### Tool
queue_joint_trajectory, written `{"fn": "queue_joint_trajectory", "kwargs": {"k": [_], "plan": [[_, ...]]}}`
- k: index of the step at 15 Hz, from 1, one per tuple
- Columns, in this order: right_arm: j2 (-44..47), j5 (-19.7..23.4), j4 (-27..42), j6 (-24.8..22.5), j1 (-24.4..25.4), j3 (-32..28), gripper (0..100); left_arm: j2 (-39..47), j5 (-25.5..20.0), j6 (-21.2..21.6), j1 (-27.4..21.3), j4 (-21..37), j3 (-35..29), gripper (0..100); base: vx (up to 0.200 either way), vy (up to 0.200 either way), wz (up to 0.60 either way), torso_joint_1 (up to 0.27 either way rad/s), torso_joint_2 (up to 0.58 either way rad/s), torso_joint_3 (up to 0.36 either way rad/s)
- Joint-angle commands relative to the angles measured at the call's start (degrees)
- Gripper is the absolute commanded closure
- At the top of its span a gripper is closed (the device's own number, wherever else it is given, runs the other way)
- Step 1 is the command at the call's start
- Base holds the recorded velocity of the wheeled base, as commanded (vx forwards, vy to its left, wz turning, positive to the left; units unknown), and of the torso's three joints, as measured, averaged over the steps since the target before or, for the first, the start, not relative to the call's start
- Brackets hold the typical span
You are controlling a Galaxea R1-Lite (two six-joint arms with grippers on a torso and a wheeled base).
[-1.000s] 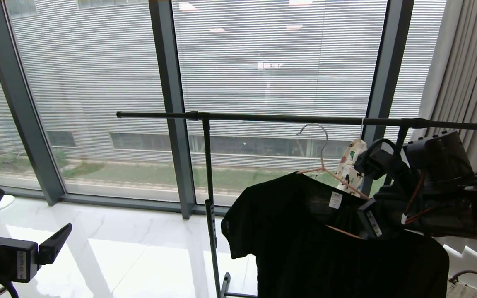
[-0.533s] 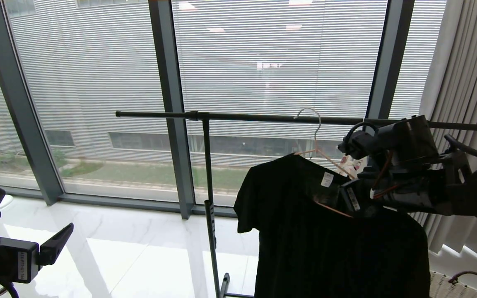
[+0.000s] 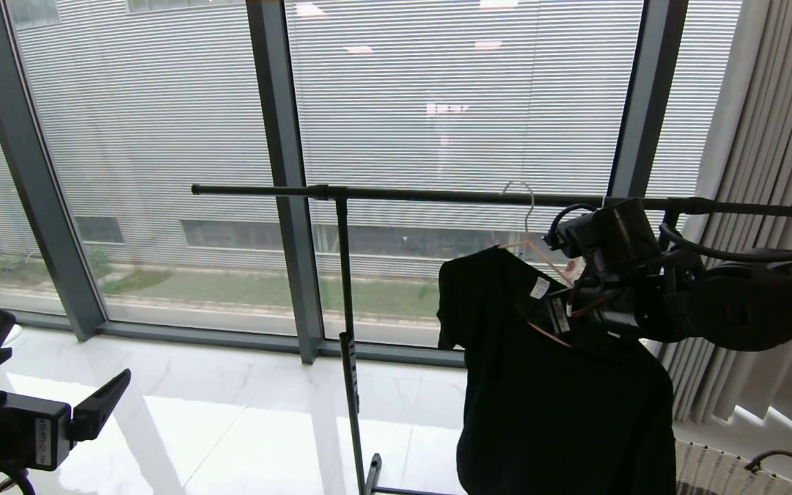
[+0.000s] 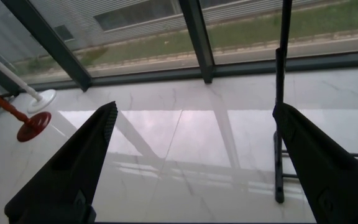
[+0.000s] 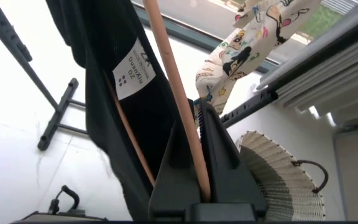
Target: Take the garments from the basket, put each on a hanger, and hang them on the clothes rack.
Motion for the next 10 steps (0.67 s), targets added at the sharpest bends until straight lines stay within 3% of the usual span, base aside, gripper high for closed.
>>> {"fn": "queue_joint_trajectory", "kwargs": {"k": [1,10], "plan": [[0.8,-0.5,-0.1,0.0,0.0,-0.2,100,-0.1,0.0,-0.1,-1.0,0.0,-0.1,0,0.2,0.0,0.0,0.007,0.0,0.007],[2.2,-3.5,-0.5,2.5,0.0,-1.8,100,0.0,0.0,-0.1,-2.6,0.0,0.0,0,0.2,0.0,0.0,0.002,0.0,0.002]]}}
